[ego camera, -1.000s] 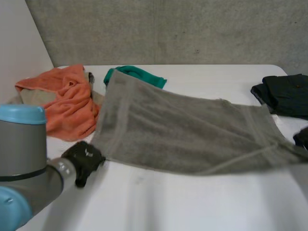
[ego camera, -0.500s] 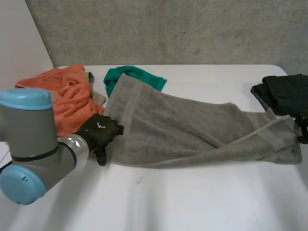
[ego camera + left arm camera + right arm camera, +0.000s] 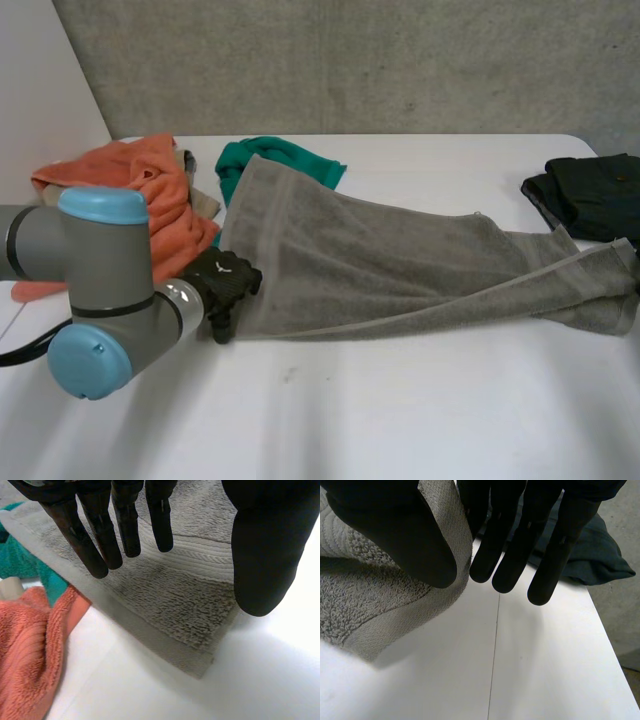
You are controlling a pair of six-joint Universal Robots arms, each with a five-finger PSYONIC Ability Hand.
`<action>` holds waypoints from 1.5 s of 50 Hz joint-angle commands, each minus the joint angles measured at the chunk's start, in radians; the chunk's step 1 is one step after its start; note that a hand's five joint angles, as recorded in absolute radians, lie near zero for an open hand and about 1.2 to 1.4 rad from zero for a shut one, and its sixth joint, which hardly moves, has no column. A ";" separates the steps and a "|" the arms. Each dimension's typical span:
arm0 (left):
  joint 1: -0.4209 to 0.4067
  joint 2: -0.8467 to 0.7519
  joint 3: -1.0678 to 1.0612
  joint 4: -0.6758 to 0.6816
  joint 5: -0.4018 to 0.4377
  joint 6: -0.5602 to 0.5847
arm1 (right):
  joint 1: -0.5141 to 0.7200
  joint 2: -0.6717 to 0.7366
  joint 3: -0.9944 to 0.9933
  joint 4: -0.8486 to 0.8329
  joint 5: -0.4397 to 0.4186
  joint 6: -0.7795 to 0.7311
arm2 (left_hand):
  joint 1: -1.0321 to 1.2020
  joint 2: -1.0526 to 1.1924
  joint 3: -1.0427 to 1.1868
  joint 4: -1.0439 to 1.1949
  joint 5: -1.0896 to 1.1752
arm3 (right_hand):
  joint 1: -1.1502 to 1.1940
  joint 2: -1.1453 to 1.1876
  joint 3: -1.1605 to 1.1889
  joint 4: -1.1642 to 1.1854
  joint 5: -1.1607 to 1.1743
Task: Fold the laundry.
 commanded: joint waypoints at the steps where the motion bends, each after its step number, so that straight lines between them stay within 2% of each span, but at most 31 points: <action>1: -0.010 0.000 -0.029 0.024 -0.003 0.000 | 0.006 0.007 -0.005 0.006 -0.004 0.004 | 0.087 0.085 0.083 0.077 0.078 | 0.282 0.227 0.211 0.200 0.205; 10: -0.015 -0.046 -0.009 0.096 -0.012 0.010 | 0.017 -0.009 0.020 0.006 -0.030 0.004 | 0.172 0.170 0.168 0.162 0.163 | 0.282 0.227 0.211 0.200 0.205; 22: -0.013 -0.075 0.052 0.115 -0.024 0.036 | 0.020 -0.028 0.045 -0.003 -0.050 0.001 | 0.248 0.247 0.245 0.239 0.239 | 0.282 0.227 0.211 0.200 0.205; 27: -0.009 -0.075 0.074 0.130 -0.029 0.033 | 0.020 -0.034 0.052 -0.009 -0.050 0.001 | 0.424 0.423 0.421 0.415 0.415 | 0.282 0.227 0.211 0.200 0.205; 31: -0.006 -0.070 0.079 0.139 -0.024 0.027 | 0.020 -0.043 0.061 -0.012 -0.052 0.001 | 0.893 0.891 0.889 0.883 0.883 | 0.282 0.227 0.211 0.200 0.205; 32: -0.006 -0.069 0.077 0.138 -0.021 0.027 | 0.021 -0.046 0.063 -0.014 -0.052 0.000 | 0.943 0.942 0.940 0.934 0.934 | 0.282 0.227 0.211 0.200 0.205; 35: -0.007 -0.064 0.068 0.122 -0.024 0.033 | 0.021 -0.057 0.068 -0.011 -0.058 -0.003 | 0.944 0.942 0.940 0.934 0.935 | 0.282 0.227 0.211 0.200 0.205; 39: 0.001 -0.014 0.011 0.028 -0.023 0.045 | 0.023 -0.080 0.075 0.003 -0.073 -0.020 | 0.944 0.942 0.940 0.934 0.935 | 0.282 0.227 0.211 0.200 0.205; 42: 0.020 0.074 -0.071 -0.060 -0.038 0.073 | 0.021 -0.112 0.092 0.052 -0.101 -0.094 | 0.944 0.942 0.940 0.934 0.935 | 0.282 0.227 0.211 0.200 0.205; 44: 0.036 0.132 -0.121 -0.111 -0.047 0.090 | 0.000 -0.144 0.117 0.121 -0.131 -0.213 | 0.944 0.942 0.940 0.934 0.935 | 0.282 0.227 0.211 0.200 0.205; 46: 0.069 0.222 -0.208 -0.192 -0.049 0.124 | -0.057 -0.186 0.152 0.234 -0.159 -0.407 | 0.944 0.942 0.940 0.934 0.935 | 0.282 0.227 0.211 0.200 0.205; 49: 0.103 0.304 -0.291 -0.272 -0.035 0.176 | -0.112 -0.213 0.181 0.337 -0.171 -0.605 | 0.944 0.942 0.940 0.934 0.935 | 0.282 0.227 0.211 0.200 0.205; 50: 0.126 0.351 -0.337 -0.313 -0.018 0.220 | -0.150 -0.224 0.198 0.412 -0.174 -0.746 | 0.944 0.942 0.940 0.934 0.935 | 0.282 0.227 0.211 0.200 0.205; 54: 0.166 0.439 -0.388 -0.367 0.019 0.311 | -0.204 -0.218 0.221 0.541 -0.167 -0.986 | 0.944 0.942 0.940 0.934 0.935 | 0.282 0.227 0.211 0.200 0.205; 57: 0.163 0.456 -0.379 -0.381 0.023 0.342 | -0.200 -0.200 0.215 0.539 -0.164 -0.976 | 0.944 0.942 0.940 0.934 0.935 | 0.282 0.227 0.211 0.200 0.205; 61: 0.130 0.447 -0.293 -0.353 0.022 0.317 | -0.174 -0.164 0.170 0.461 -0.170 -0.852 | 0.944 0.942 0.940 0.934 0.935 | 0.282 0.227 0.211 0.200 0.205; 64: 0.097 0.399 -0.189 -0.291 0.014 0.248 | -0.140 -0.154 0.135 0.373 -0.187 -0.697 | 0.944 0.942 0.940 0.934 0.935 | 0.282 0.227 0.211 0.200 0.205; 69: 0.053 0.236 0.021 -0.217 -0.015 0.133 | -0.088 -0.137 0.085 0.217 -0.190 -0.432 | 0.944 0.942 0.940 0.934 0.935 | 0.282 0.227 0.211 0.200 0.205; 75: 0.011 0.082 0.216 -0.218 -0.061 0.066 | -0.030 -0.088 0.051 0.102 -0.141 -0.329 | 0.944 0.942 0.940 0.934 0.935 | 0.282 0.227 0.211 0.200 0.205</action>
